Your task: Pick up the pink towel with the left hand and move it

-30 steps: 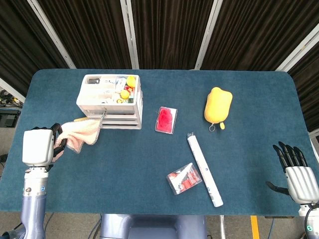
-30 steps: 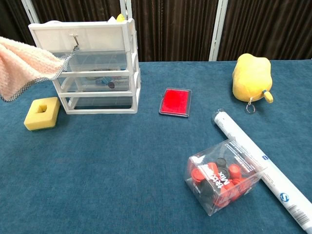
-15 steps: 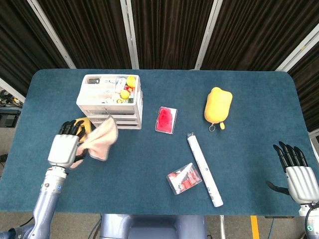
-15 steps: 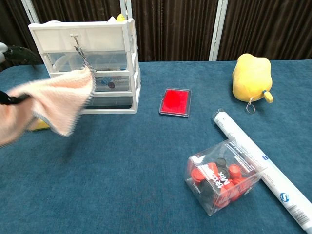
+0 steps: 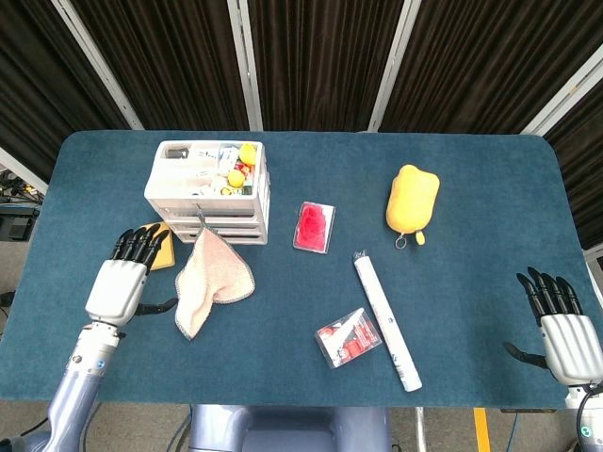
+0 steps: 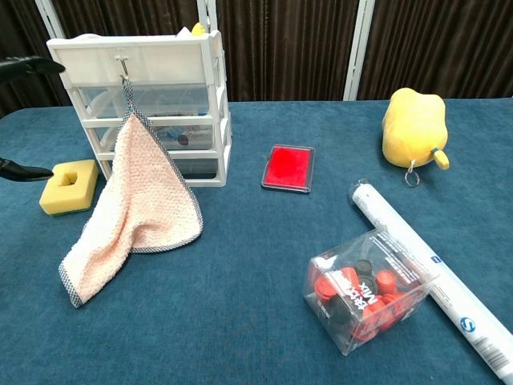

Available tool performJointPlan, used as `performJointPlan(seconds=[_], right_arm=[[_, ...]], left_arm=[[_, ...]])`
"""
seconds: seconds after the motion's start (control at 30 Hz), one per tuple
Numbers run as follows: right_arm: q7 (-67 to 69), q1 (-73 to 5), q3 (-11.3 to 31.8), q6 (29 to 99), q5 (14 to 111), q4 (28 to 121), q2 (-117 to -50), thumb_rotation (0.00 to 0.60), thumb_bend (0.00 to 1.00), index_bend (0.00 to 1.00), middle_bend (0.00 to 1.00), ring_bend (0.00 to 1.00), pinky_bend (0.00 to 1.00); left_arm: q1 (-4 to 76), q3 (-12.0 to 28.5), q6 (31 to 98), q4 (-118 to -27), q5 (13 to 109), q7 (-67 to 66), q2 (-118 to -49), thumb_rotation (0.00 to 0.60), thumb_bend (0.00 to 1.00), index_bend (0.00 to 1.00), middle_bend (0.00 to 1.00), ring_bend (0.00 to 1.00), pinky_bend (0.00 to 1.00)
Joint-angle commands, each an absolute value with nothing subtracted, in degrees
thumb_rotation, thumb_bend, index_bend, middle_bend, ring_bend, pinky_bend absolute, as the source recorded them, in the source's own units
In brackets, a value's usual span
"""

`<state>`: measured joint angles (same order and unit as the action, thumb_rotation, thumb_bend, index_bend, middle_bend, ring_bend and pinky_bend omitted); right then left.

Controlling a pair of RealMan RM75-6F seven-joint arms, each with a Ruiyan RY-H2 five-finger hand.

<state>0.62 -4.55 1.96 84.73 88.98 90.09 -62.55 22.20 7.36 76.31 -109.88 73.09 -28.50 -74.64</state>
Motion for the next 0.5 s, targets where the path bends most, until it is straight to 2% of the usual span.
performJointPlan(seconds=[0.03, 0.27, 0.37, 0.5], right_arm=[[0.68, -4.57, 1.94, 84.71, 89.03, 90.08, -62.52, 0.600, 0.01, 0.00, 0.00, 0.00, 0.00], [0.04, -4.66, 1.90, 84.95, 89.58, 89.73, -62.71, 0.600, 0.01, 0.00, 0.00, 0.00, 0.00], [-0.19, -4.73, 1.89, 84.77, 89.48, 89.68, -62.81, 0.600, 0.01, 0.00, 0.00, 0.00, 0.00], [-0.31, -4.80, 1.90, 84.85, 89.70, 89.47, -62.85, 0.600, 0.01, 0.00, 0.00, 0.00, 0.00]], left_arm=[[19.70, 5.73, 80.05, -110.04, 76.91, -26.14, -73.41, 0.509, 0.00, 0.00, 0.00, 0.00, 0.00], [14.51, 3.06, 87.91, -107.19, 83.34, -22.16, -71.64, 0.513, 0.01, 0.00, 0.00, 0.00, 0.00], [12.24, 1.48, 91.38, -102.85, 87.00, -18.05, -72.60, 0.511, 0.01, 0.00, 0.00, 0.00, 0.00], [10.23, -0.63, 92.60, -96.66, 89.22, -15.03, -72.68, 0.510, 0.01, 0.00, 0.00, 0.00, 0.00]])
